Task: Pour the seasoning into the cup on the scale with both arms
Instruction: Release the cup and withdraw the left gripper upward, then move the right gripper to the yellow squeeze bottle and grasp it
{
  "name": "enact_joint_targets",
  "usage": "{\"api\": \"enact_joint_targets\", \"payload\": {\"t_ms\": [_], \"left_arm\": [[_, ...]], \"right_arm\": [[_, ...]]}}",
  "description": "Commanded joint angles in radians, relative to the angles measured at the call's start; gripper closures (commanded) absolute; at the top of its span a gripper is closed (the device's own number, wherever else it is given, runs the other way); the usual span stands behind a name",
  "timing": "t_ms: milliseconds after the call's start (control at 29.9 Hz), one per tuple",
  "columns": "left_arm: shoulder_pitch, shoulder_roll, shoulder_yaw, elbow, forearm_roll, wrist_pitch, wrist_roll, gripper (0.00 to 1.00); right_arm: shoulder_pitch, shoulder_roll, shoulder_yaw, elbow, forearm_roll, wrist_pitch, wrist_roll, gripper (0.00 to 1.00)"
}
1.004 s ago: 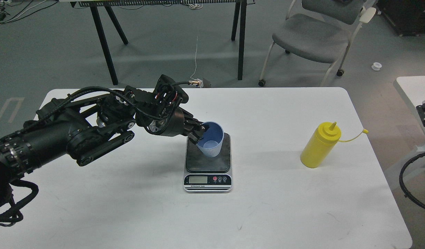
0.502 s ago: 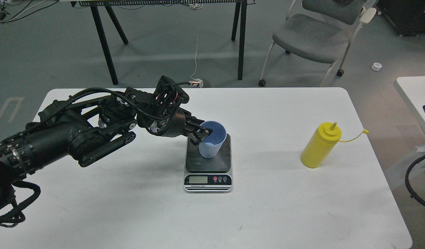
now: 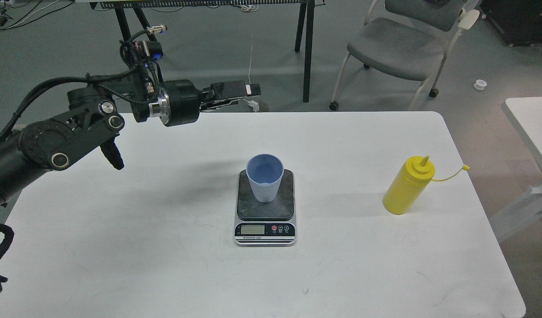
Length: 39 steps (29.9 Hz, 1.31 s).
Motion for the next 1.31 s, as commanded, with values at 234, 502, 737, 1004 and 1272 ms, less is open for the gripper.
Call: {"api": "enact_joint_targets", "payload": {"t_ms": [234, 502, 737, 1004, 1272], "left_arm": [[0.006, -0.125, -0.232, 0.223, -0.816, 0.049, 0.0, 0.01], [0.012, -0.137, -0.452, 0.366, -1.243, 0.034, 0.092, 0.01], [0.043, -0.137, -0.471, 0.455, -1.266, -0.031, 0.155, 0.01], [0.052, -0.147, -0.467, 0.452, -1.264, -0.031, 0.156, 0.01], [0.078, -0.144, -0.459, 0.45, -1.261, -0.017, 0.152, 0.01]], "right_arm": [[-0.368, -0.051, 0.017, 0.582, 0.05, 0.0, 0.006, 0.0], [-0.451, -0.032, 0.0, 0.701, 0.053, 0.0, 0.006, 0.0], [-0.428, 0.05, -0.107, 0.724, 0.032, 0.0, -0.005, 0.0], [-0.38, 0.176, -0.109, 0.76, -0.048, 0.0, -0.009, 0.0], [-0.294, 0.257, -0.113, 0.777, -0.1, 0.0, -0.009, 0.0]]}}
